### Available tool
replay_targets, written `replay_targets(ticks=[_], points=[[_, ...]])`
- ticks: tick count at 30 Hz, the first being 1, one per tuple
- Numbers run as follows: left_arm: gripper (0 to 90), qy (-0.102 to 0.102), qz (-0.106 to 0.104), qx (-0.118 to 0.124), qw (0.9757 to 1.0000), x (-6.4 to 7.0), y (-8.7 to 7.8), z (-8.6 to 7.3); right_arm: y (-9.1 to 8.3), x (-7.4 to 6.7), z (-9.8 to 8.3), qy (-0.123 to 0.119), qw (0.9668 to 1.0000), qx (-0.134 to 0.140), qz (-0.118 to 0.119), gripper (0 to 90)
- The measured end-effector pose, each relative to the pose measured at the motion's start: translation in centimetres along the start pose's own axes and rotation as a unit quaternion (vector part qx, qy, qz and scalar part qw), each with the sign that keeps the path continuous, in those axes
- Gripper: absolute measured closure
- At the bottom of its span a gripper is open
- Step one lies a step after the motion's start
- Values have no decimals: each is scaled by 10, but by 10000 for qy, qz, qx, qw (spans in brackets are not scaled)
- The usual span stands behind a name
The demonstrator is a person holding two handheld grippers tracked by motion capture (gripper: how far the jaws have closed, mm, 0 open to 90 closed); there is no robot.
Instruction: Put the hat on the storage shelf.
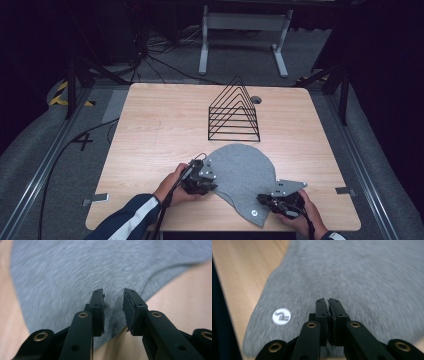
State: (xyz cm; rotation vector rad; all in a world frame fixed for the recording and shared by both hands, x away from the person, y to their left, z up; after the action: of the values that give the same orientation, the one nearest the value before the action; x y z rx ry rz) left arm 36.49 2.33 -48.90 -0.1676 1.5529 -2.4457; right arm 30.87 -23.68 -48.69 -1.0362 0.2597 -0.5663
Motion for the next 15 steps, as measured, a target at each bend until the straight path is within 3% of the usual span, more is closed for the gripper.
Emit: replay_targets(ticks=[1,5,10,15], points=[[703,-68,-72,58,9999,9,-2,-7,1,3,1,31,10000,8,-30,862],[704,-259,-267,205,9991,19,-3,-12,4,17,6,122,9998,-7,-166,858],[699,-168,-373,230,9989,26,-3,-11,8,35,13,235,9991,-39,-339,838],[594,-74,-293,239,9993,31,-3,-12,8,46,16,258,9989,-80,-392,766]])
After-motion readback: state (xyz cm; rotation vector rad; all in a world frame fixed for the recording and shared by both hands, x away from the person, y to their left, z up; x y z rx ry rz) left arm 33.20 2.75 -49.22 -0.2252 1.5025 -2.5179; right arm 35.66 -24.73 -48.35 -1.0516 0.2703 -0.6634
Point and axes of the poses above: each handheld gripper's, and its own axes: y roughly forward along the jaws, z roughly out of its top, x roughly to its right, the point moved 4 cm from there along y, roughly forward along the jaws, and after that the axes turned 13 degrees about -x, right-handed, at the moved point
